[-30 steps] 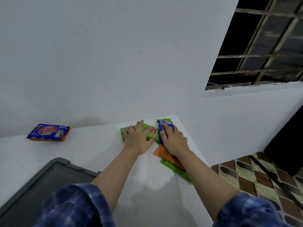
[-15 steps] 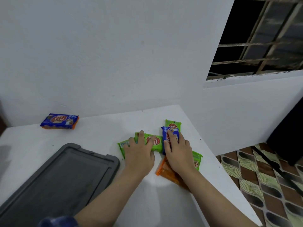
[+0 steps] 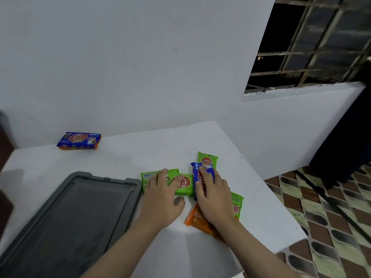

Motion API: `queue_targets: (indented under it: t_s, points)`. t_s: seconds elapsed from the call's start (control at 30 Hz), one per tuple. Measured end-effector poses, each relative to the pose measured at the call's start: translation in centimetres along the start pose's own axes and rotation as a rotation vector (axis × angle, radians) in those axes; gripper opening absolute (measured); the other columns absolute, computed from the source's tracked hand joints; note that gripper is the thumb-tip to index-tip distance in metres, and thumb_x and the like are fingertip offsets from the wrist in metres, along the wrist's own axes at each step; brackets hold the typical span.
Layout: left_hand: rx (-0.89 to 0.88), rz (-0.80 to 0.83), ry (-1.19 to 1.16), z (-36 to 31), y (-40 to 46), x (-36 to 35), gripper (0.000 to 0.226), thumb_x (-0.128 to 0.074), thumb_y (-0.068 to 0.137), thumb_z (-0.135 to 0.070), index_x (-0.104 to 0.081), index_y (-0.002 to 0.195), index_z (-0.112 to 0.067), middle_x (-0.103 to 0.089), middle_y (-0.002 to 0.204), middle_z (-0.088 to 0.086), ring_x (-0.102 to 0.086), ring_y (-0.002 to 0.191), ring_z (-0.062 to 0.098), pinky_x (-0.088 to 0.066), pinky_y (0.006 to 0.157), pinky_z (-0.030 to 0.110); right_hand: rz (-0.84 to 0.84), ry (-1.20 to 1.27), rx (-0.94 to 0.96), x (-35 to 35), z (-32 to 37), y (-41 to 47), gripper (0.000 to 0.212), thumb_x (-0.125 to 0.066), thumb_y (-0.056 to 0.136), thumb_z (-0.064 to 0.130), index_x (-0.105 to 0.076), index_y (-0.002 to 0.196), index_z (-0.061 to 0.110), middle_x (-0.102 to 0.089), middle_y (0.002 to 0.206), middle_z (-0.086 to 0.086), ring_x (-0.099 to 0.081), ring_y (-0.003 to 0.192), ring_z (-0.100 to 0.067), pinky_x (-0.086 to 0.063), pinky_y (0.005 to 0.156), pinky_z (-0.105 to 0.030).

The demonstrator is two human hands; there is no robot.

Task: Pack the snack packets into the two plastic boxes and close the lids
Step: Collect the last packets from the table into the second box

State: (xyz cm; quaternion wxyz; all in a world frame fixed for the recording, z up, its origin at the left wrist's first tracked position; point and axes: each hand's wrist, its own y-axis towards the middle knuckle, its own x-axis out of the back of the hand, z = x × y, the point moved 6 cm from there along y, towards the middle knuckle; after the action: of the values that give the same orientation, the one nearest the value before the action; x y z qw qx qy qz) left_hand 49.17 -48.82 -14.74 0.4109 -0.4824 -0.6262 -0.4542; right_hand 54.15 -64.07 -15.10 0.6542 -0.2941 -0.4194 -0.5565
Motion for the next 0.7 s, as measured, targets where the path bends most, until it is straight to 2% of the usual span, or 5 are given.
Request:
queue_targets:
  t_s: [0.27, 0.4, 0.5, 0.57, 0.7]
  points:
    - [-0.068, -0.044, -0.209, 3.3, 1.1, 3.3, 0.041, -0.054, 0.090, -0.041, -0.057, 0.127, -0.026, -0.047, 0.127, 0.000, -0.037, 0.124, 0.021, -0.028, 0.106, 0.038, 0.011, -0.047, -0.058, 0.2, 1.2, 0.4, 0.054, -0.032, 0.098, 0.054, -0.031, 0.148, 0.032, -0.028, 0.155, -0.005, -0.038, 0.129, -0.029, -0.031, 0.108, -0.044]
    - [0.115, -0.139, -0.182, 8.6, 3.9, 5.6, 0.046, -0.056, 0.091, -0.029, -0.050, 0.136, -0.018, -0.036, 0.144, 0.010, -0.025, 0.135, 0.027, -0.020, 0.114, 0.040, 0.001, -0.131, -0.087, 0.4, 1.9, 1.0, 0.053, -0.034, 0.097, 0.052, -0.032, 0.146, 0.032, -0.027, 0.154, -0.007, -0.038, 0.128, -0.033, -0.030, 0.107, -0.046]
    - [0.270, -0.123, -0.173, 12.4, 6.3, 6.7, 0.050, -0.053, 0.092, -0.027, -0.045, 0.140, -0.015, -0.030, 0.150, 0.014, -0.021, 0.138, 0.031, -0.019, 0.115, 0.041, -0.037, -0.267, -0.082, 0.5, 3.4, 1.7, 0.050, -0.035, 0.096, 0.045, -0.032, 0.145, 0.032, -0.015, 0.159, -0.010, -0.020, 0.139, -0.039, -0.015, 0.112, -0.055]
    - [0.321, -0.107, -0.154, 13.6, 7.6, 6.9, 0.052, -0.052, 0.092, -0.029, -0.042, 0.141, -0.015, -0.028, 0.150, 0.016, -0.020, 0.138, 0.033, -0.020, 0.114, 0.041, -0.017, -0.260, -0.041, 0.1, 5.1, 2.3, 0.050, -0.035, 0.096, 0.044, -0.030, 0.145, 0.034, -0.009, 0.161, -0.008, -0.011, 0.142, -0.038, -0.010, 0.113, -0.057]
    - [0.376, -0.090, -0.072, 15.4, 9.3, 6.6, 0.057, -0.051, 0.092, -0.032, -0.036, 0.144, -0.017, -0.018, 0.154, 0.018, -0.010, 0.142, 0.039, -0.013, 0.115, 0.051, 0.060, -0.218, 0.038, -1.8, 8.4, 3.4, 0.046, -0.033, 0.098, 0.045, -0.032, 0.144, 0.037, -0.012, 0.161, -0.003, -0.012, 0.143, -0.036, -0.011, 0.113, -0.057]
